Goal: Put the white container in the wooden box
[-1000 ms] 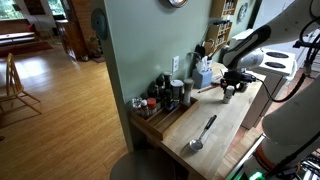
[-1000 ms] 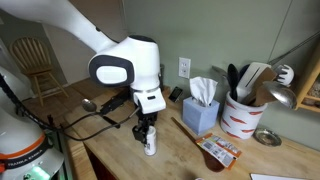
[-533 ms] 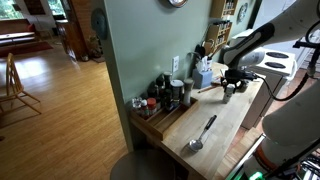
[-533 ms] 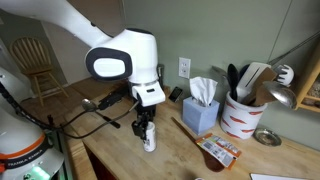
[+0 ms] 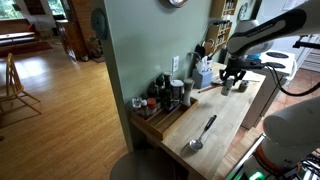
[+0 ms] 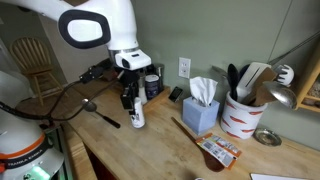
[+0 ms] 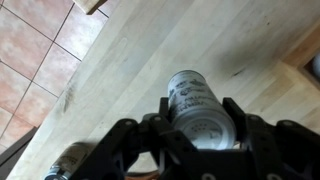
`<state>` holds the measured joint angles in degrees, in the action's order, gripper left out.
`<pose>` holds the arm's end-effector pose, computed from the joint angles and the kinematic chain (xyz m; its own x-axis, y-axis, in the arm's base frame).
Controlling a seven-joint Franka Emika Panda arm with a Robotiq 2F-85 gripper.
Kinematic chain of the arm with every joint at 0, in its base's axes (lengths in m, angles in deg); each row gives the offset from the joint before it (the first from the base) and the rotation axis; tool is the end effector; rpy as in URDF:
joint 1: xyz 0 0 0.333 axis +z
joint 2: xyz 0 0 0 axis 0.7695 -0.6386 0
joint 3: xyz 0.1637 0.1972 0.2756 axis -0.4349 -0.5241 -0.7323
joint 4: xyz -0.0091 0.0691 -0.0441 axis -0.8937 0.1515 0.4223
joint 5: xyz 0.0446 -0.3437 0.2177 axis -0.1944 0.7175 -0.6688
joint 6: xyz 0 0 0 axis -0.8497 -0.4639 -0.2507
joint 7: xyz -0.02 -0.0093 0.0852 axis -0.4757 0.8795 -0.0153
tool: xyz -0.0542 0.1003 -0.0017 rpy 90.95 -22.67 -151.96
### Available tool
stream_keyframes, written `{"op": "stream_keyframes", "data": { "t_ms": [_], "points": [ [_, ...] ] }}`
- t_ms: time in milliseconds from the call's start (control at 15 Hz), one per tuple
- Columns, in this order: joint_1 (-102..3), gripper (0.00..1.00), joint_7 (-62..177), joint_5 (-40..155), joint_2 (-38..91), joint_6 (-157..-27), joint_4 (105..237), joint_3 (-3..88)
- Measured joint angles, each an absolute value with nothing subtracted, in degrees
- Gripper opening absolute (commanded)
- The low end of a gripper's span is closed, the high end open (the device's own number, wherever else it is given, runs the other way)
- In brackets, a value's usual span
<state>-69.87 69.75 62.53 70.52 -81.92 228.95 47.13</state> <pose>0.3246 -0.1842 0.4437 0.7681 -0.6389 0.0426 -0.6403 -0.7672 0.0384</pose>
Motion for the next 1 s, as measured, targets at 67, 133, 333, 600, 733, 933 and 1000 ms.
{"op": "stream_keyframes", "data": {
  "t_ms": [67, 133, 333, 600, 733, 933, 1000],
  "points": [
    [-69.28, 0.30, 68.54, 62.53, 72.58, -80.52, 229.39, 46.27],
    [-68.60, 0.30, 67.29, 62.53, 74.66, -79.18, 229.78, 45.36],
    [-66.30, 0.30, 64.03, 62.53, 79.68, -75.71, 230.65, 43.04],
    [-62.12, 0.30, 60.09, 62.29, 84.09, -72.65, 230.91, 41.11],
    [-59.75, 0.55, 58.81, 62.01, 85.56, -71.05, 230.91, 40.30],
    [-58.28, 0.55, 58.32, 61.94, 86.57, -70.21, 230.91, 40.07],
    [-58.28, 0.55, 58.20, 61.94, 86.60, -70.21, 230.91, 40.09]
  ]
}}
